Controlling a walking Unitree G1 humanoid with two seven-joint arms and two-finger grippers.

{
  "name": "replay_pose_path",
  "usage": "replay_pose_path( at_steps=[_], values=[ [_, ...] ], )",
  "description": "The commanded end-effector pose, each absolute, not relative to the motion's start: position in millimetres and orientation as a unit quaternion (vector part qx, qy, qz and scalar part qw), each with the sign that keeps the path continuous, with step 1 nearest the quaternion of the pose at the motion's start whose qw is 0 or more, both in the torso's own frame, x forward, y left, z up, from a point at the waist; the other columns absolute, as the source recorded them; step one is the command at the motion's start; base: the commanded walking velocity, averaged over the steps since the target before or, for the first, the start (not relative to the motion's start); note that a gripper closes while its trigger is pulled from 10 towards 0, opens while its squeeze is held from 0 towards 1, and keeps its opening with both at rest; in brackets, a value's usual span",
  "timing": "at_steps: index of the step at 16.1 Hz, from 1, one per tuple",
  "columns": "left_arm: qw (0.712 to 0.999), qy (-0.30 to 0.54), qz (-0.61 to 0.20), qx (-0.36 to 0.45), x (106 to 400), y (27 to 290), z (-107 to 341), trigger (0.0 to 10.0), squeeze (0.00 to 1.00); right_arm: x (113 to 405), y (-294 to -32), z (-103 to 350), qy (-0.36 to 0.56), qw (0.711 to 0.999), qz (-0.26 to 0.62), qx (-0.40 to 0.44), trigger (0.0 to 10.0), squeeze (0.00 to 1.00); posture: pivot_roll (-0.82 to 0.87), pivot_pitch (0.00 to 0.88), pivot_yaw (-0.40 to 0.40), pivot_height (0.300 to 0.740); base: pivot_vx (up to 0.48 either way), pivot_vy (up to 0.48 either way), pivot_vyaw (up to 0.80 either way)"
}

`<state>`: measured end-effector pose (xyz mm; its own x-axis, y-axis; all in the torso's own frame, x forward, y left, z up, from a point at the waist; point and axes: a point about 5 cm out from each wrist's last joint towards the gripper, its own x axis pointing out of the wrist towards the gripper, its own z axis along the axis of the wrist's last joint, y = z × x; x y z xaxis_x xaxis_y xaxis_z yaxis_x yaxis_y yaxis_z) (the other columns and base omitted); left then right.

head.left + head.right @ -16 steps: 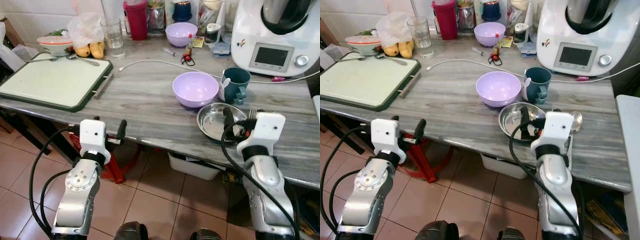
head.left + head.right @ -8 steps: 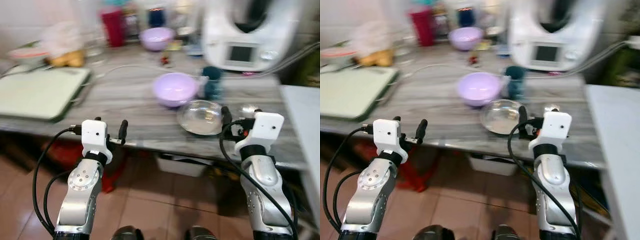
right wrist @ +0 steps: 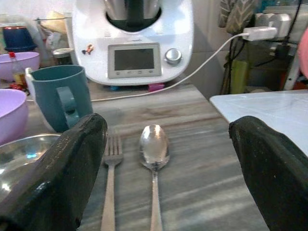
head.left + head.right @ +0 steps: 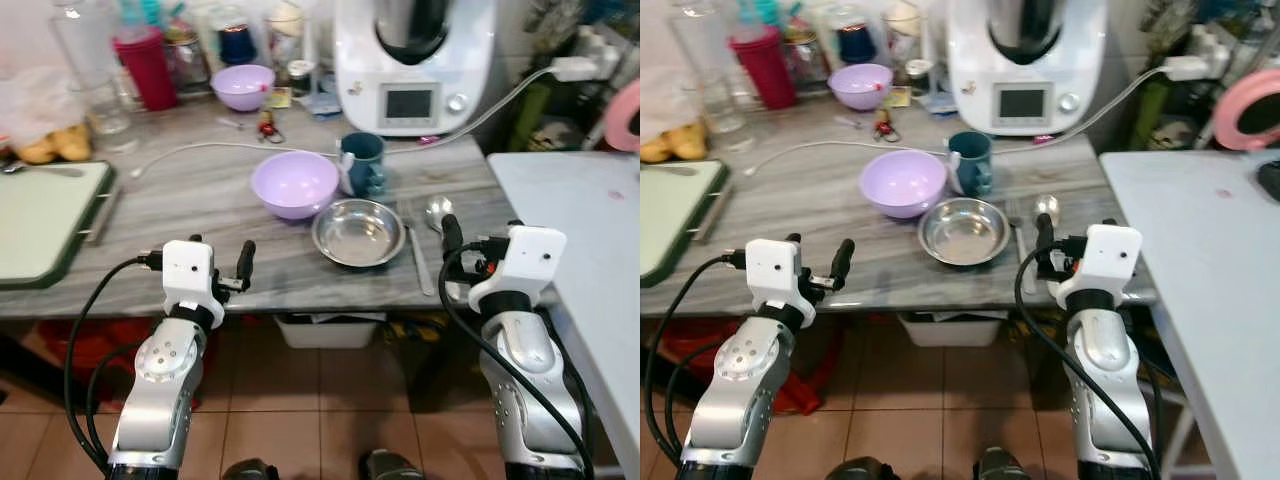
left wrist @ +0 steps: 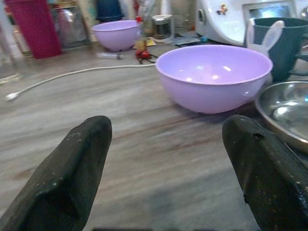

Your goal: Setting the table

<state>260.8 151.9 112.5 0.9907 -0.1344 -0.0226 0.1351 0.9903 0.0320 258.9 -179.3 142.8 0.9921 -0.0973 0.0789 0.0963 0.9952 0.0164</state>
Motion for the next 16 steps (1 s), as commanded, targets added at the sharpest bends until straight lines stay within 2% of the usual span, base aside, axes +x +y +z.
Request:
replay_pose_path(
  at_steps=[1,5,7,16],
  values=[
    [0.998,0.01,-0.066,0.019,261.3,153.3,112.8,10.0,0.0,258.5,-178.4,147.2,-0.046,0.998,-0.05,0.009,10.0,0.0,-0.01,0.0,0.068,0.74,0.0,0.0,-0.8],
    [0.998,0.01,-0.066,0.019,261.3,153.3,112.8,10.0,0.0,258.5,-178.4,147.2,-0.046,0.998,-0.05,0.009,10.0,0.0,-0.01,0.0,0.068,0.74,0.0,0.0,-0.8],
    [0.996,0.012,-0.084,0.005,257.9,145.5,105.0,10.0,0.0,236.7,-184.2,128.3,-0.025,0.997,-0.067,-0.008,10.0,0.0,-0.04,0.0,0.062,0.74,0.0,0.0,0.0],
    [0.997,0.004,-0.08,0.008,259.2,147.5,106.9,10.0,0.0,238.2,-182.4,132.6,-0.037,0.998,-0.053,-0.016,10.0,0.0,-0.04,0.0,0.061,0.74,0.0,0.0,0.0]
  ],
)
